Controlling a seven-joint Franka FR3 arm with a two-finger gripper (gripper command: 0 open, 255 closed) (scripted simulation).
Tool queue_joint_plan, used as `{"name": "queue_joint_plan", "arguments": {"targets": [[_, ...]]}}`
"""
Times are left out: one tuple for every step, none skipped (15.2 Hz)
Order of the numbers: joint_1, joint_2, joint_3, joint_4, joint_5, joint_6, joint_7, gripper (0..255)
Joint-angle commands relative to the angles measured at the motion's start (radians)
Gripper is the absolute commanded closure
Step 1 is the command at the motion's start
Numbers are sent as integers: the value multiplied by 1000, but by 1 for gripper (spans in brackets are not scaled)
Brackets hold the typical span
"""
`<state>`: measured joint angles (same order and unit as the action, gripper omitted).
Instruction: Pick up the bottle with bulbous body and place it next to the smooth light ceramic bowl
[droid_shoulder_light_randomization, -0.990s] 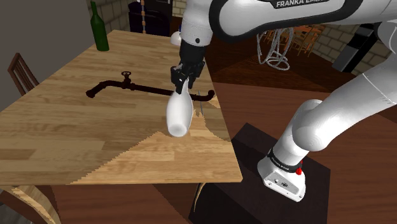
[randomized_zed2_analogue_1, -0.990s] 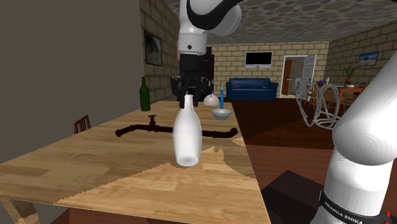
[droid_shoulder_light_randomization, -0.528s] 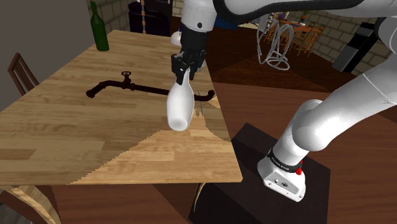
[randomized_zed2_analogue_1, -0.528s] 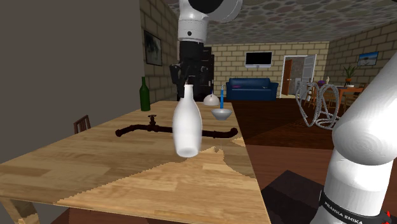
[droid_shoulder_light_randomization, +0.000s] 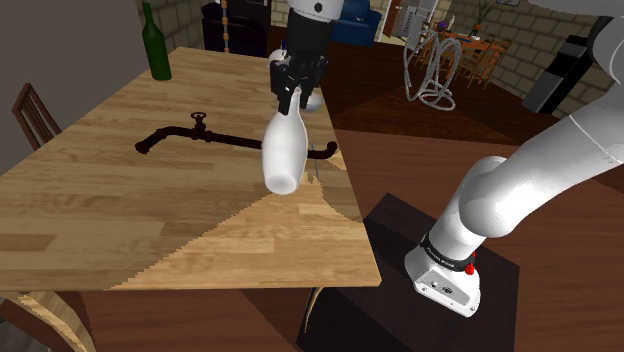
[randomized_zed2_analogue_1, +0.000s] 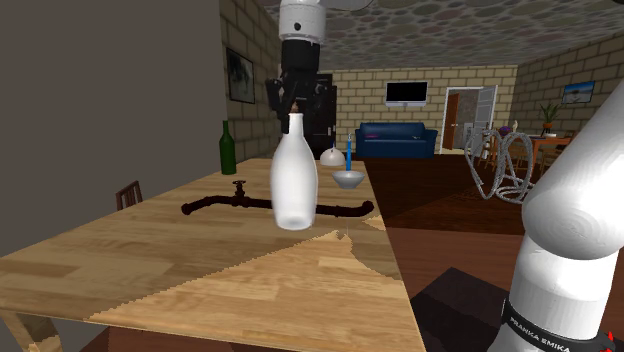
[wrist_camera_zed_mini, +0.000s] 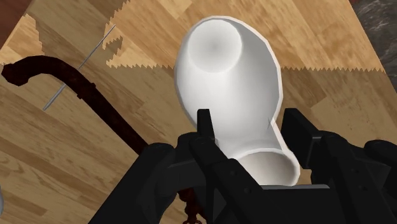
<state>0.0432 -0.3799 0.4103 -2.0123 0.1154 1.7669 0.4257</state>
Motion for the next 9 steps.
{"name": "queue_joint_plan", "arguments": {"targets": [[-1,3,-2,32,-2,-30,1,255],[-2,5,-2,48,-3,-43,2,255],[-3,8,-3,64,-5,-56,2,255],[-4,11,-3,80,-6,-69,3,255],[-5,14,-4,97,-8,-83,4,255],[-6,18,-4,113,-9,-96,4,255],[-6,22,-4,130,-11,-109,5,255],[-7,26,-4,148,-12,-123,6,255],[-8,30,-4,165,-14,-136,7,255]]}}
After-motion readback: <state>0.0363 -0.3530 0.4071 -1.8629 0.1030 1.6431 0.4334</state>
